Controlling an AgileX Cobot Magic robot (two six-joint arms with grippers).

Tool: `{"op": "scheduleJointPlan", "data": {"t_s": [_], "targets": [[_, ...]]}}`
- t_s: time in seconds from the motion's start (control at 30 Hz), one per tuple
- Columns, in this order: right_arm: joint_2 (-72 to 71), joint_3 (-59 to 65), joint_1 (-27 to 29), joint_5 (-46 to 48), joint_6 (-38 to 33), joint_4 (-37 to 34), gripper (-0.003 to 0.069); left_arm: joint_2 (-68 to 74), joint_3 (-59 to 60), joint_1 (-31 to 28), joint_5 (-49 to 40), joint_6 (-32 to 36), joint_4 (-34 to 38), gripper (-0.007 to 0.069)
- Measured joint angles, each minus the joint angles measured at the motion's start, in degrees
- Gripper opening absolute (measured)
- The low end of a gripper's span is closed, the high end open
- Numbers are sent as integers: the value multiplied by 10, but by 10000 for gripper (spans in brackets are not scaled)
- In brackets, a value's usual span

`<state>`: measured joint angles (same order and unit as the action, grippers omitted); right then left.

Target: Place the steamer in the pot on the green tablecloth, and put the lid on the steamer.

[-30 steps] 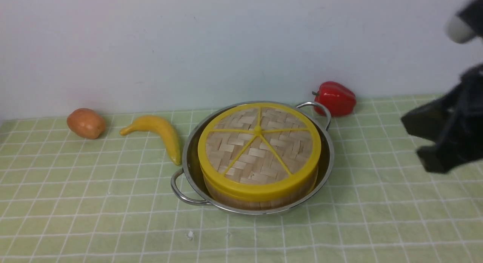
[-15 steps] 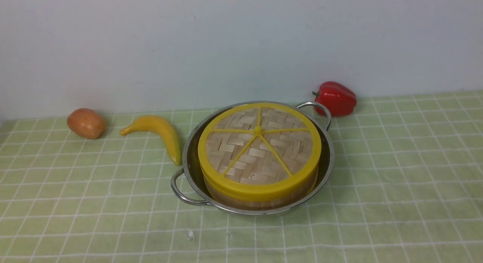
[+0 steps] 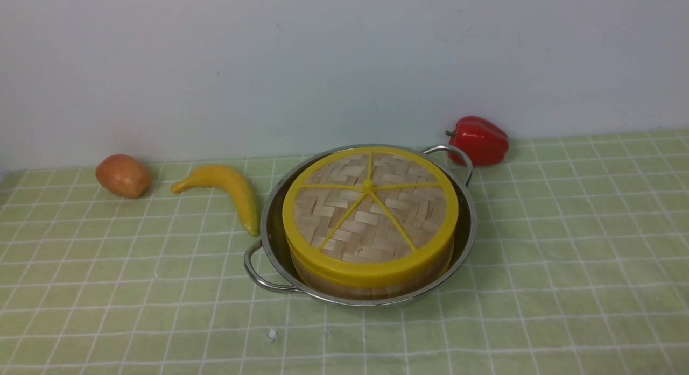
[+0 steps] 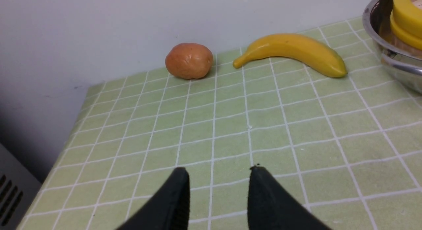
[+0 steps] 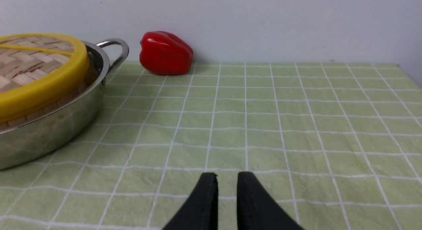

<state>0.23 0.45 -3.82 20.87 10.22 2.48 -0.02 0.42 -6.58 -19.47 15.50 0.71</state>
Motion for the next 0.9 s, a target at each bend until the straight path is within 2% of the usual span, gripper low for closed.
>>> {"op": "scheduleJointPlan", "data": {"t_s": [0.9], "targets": [[0,0,0,-10,0,-9,209,0,0,0,0,0,0,243]]}}
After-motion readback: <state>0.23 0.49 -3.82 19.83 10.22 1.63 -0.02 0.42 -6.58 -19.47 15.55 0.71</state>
